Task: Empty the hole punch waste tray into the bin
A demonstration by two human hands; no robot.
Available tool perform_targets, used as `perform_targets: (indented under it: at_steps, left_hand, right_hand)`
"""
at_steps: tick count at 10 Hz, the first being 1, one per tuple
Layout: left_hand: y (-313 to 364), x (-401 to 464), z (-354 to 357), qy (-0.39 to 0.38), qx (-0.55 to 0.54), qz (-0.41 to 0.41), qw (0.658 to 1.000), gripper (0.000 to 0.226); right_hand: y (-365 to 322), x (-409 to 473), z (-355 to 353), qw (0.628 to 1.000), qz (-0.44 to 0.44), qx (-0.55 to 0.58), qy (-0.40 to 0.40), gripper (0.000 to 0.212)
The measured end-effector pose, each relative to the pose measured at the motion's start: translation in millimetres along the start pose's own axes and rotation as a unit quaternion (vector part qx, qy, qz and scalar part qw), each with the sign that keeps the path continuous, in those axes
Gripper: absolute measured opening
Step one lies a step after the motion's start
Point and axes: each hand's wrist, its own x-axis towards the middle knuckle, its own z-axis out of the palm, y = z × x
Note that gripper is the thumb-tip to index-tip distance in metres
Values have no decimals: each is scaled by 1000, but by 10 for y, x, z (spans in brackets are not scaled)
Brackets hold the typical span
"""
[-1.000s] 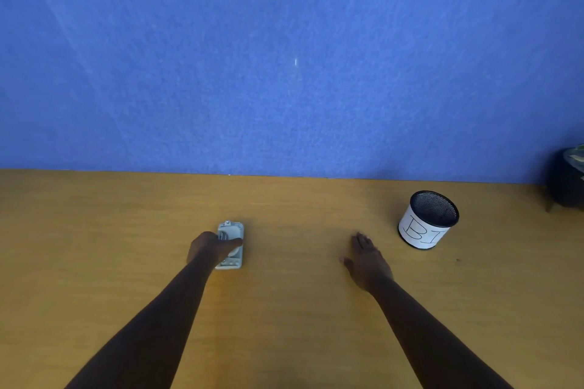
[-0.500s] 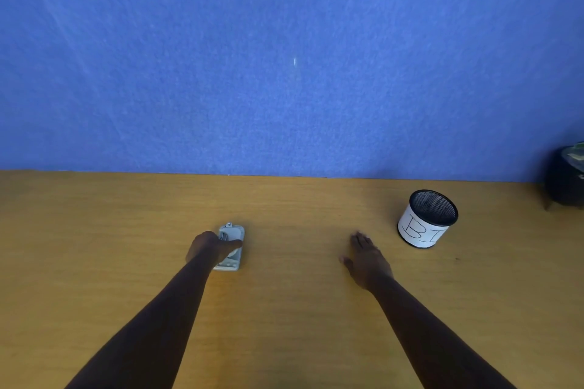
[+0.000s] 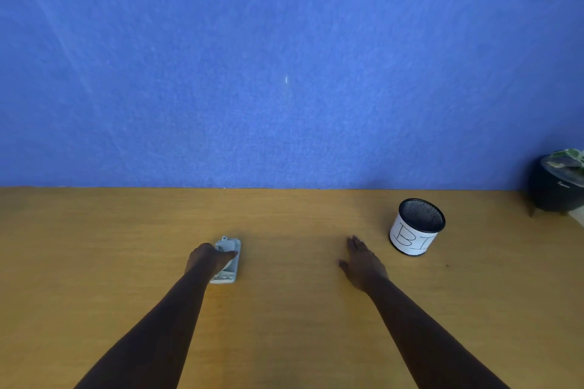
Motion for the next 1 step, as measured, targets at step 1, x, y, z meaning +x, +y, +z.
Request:
perform_targets:
  at_steps: [1]
  left_hand:
    - [49,-83,-17,20,13,-5,1000,63]
  right_hand:
    - [-15,41,-49,1000,-23,-1,18,67]
